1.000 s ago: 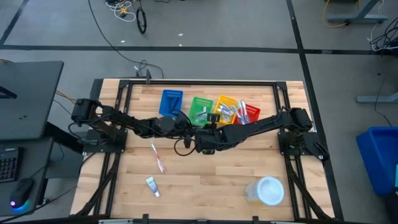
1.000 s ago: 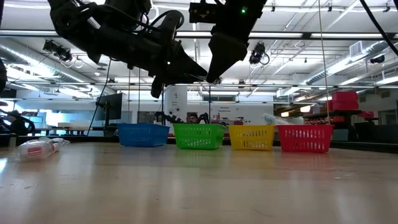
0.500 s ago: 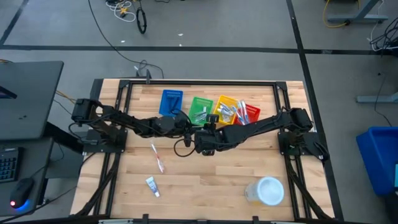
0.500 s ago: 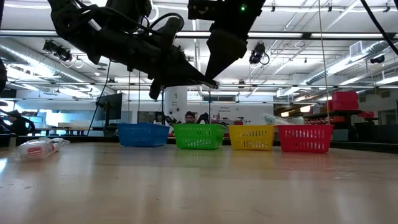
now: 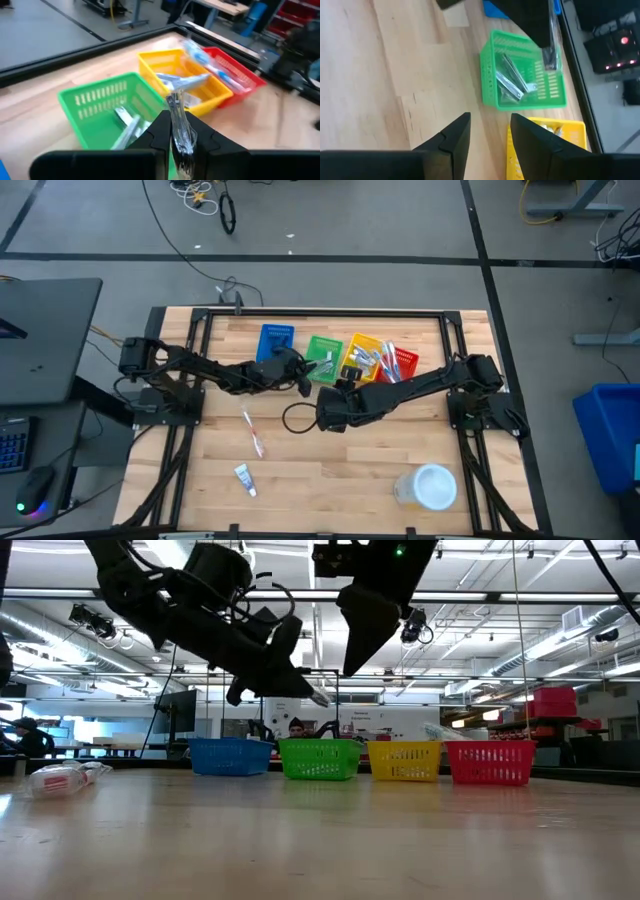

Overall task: Pick & Place Travel size toiletries
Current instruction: Put the silver nail cutter into the green bin, then put the white toothpaste into the yellow bin

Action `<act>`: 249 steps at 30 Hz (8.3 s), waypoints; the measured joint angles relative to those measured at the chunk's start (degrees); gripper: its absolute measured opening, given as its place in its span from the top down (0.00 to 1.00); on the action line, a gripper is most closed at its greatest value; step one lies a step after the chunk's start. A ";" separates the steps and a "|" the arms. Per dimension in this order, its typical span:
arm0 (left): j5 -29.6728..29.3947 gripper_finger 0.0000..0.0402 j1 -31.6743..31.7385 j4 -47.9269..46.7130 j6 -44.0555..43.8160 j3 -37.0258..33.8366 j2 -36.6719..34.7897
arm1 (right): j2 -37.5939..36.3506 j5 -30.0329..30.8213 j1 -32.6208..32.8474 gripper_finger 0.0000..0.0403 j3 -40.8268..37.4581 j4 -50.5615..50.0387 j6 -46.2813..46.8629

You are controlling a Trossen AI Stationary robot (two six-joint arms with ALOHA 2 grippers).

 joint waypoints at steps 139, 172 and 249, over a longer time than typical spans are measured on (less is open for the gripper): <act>17.91 0.56 -52.81 -46.50 7.88 2.75 0.00 | 0.04 -23.91 -3.45 0.57 -17.92 39.64 -6.44; -1.08 0.77 -27.06 -46.36 12.61 10.19 -0.34 | 0.04 -26.23 1.83 0.32 -17.90 47.00 -15.93; -1.34 0.53 -17.62 -35.83 13.79 10.23 -0.39 | -10.63 6.70 -2.84 0.78 -16.46 -0.70 2.36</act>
